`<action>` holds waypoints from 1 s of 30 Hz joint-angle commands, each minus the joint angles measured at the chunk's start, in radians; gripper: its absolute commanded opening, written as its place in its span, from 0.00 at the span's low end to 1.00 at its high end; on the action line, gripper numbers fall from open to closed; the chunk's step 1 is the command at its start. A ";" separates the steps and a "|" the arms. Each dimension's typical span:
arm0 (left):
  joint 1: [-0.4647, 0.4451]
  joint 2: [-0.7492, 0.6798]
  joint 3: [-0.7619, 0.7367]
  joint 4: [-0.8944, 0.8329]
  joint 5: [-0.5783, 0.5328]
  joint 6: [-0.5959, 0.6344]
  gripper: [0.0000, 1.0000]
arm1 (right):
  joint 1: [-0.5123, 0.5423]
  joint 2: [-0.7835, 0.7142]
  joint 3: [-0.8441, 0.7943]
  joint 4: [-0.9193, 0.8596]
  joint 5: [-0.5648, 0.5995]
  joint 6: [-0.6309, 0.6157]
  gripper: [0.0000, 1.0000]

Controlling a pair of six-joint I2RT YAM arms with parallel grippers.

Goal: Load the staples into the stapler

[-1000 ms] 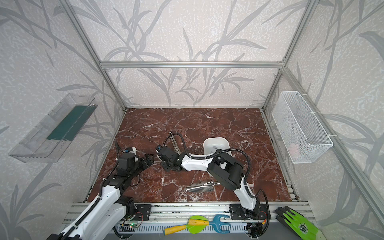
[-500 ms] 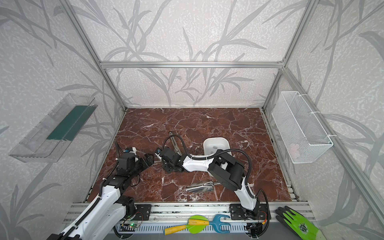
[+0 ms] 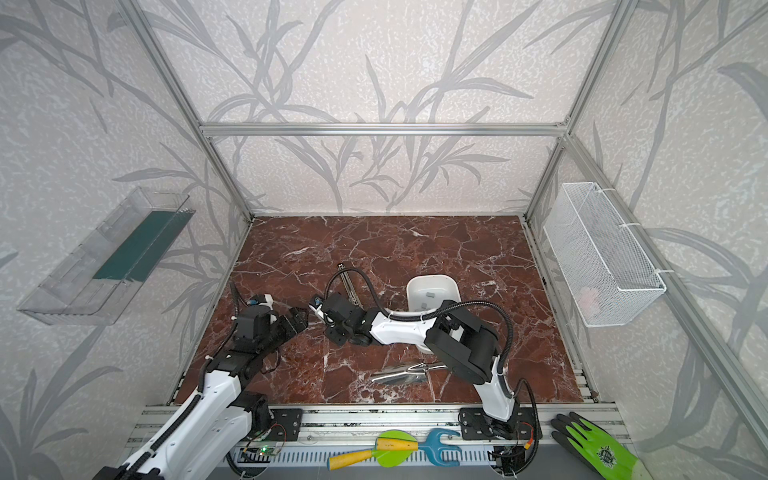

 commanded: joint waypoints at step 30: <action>0.005 0.010 -0.005 0.018 0.003 0.001 0.95 | -0.009 0.061 0.030 0.003 0.024 -0.040 0.10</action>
